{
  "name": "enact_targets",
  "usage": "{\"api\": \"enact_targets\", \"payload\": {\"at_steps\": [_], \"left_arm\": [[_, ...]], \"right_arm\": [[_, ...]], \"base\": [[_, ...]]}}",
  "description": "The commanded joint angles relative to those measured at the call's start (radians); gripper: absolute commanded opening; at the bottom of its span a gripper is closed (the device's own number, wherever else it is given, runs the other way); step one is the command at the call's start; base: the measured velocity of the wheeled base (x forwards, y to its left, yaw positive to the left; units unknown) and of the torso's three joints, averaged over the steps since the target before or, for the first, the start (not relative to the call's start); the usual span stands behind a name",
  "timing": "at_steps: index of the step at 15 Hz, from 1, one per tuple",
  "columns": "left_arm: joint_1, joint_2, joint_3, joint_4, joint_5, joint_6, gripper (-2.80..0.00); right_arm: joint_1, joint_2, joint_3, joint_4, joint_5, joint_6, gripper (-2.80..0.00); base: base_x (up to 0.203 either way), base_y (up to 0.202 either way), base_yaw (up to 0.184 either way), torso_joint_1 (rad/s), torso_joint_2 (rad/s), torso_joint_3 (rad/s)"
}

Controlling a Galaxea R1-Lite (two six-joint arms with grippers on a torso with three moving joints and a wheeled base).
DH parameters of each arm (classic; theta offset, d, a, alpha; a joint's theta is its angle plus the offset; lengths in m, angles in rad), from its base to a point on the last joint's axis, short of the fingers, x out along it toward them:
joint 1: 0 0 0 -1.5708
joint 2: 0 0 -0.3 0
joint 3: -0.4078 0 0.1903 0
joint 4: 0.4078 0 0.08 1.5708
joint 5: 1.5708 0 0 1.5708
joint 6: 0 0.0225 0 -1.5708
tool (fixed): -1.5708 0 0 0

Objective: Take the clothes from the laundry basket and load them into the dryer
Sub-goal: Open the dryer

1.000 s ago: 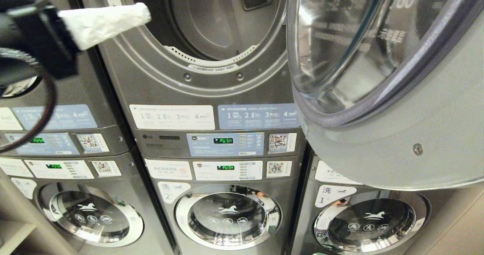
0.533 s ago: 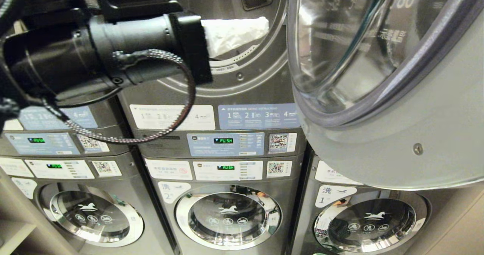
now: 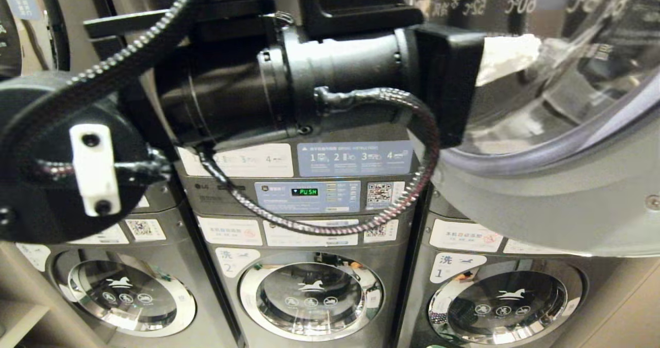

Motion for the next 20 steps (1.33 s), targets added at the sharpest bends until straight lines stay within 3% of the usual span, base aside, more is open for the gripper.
{"api": "enact_targets", "payload": {"at_steps": [1, 4, 7, 9, 13, 17, 20], "left_arm": [[-0.03, 0.058, -0.053, -0.004, 0.008, 0.001, -2.8], [-0.011, 0.057, -0.05, -0.009, 0.139, -0.001, -2.8], [0.117, -0.015, 0.045, -0.014, 0.245, -0.002, -2.8], [0.22, -0.098, 0.184, -0.018, 0.269, -0.004, -2.8], [0.439, -0.325, 0.546, -0.045, 0.278, -0.008, -2.8], [0.595, -0.625, 0.901, -0.021, 0.292, -0.03, -2.8], [0.652, -0.823, 1.039, 0.136, 0.414, -0.049, -2.8]], "right_arm": [[0.001, -0.039, 0.0, -0.001, 0.0, 0.0, -2.8], [0.001, -0.039, 0.0, -0.001, 0.0, 0.0, -2.8], [0.001, -0.039, 0.0, -0.001, 0.005, 0.03, -2.8], [0.001, -0.039, 0.0, -0.002, 0.005, 0.078, -2.8], [0.001, -0.039, 0.0, -0.001, 0.009, 0.079, -2.8], [0.001, -0.039, -0.003, 0.045, 0.05, 0.082, -2.8], [0.001, -0.039, -0.007, 0.062, 0.115, 0.08, -2.8]], "base": [[0.0, 0.0, 0.0, 0.0, 0.0, 0.0], [0.0, 0.0, 0.0, 0.0, 0.0, 0.0], [0.0, 0.0, 0.0, 0.0, 0.0, 0.0], [0.0, 0.0, 0.0, 0.0, 0.0, 0.0], [0.0, 0.0, 0.0, 0.0, 0.0, 0.0], [0.0, 0.0, 0.0, 0.0, 0.0, 0.0], [0.0, 0.0, 0.0, 0.0, 0.0, 0.0]]}}
